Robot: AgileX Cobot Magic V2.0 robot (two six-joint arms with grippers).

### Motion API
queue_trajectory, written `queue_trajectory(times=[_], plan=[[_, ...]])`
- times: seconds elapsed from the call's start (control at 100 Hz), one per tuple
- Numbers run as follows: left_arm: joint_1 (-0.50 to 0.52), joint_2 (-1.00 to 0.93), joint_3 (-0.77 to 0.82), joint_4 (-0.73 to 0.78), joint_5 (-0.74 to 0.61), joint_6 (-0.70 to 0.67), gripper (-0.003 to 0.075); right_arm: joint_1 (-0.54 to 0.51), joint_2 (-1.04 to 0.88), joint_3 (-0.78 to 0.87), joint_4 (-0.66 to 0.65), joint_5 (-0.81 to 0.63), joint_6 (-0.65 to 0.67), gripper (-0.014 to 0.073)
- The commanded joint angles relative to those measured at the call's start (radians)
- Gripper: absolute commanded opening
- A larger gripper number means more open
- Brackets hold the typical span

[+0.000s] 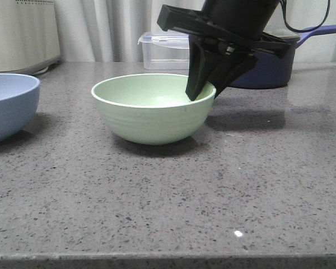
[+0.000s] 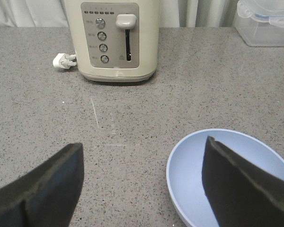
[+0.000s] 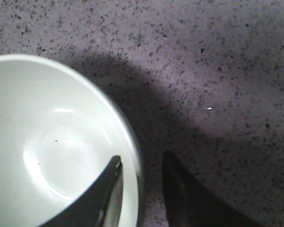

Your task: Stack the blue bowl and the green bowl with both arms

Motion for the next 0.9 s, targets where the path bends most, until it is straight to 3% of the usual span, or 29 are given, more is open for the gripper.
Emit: queue_trajectory(times=[0.0, 0.46, 0.7, 0.89], plan=[[-0.002, 0.004, -0.035, -0.005, -0.066, -0.009, 0.0514, -0.001, -0.072, -0.038, 0.009, -0.030, -0.012, 0.0244], [-0.002, 0.004, -0.035, -0.005, -0.066, -0.009, 0.0514, -0.001, -0.306, 0.126, -0.028, -0.045, -0.012, 0.0235], [-0.002, 0.004, -0.035, -0.005, -0.066, -0.009, 0.0514, -0.001, -0.335, 0.237, -0.023, -0.055, -0.012, 0.0021], [-0.002, 0.004, -0.035, -0.005, -0.066, -0.009, 0.0514, -0.001, -0.335, 0.310, 0.019, -0.115, -0.012, -0.0076]])
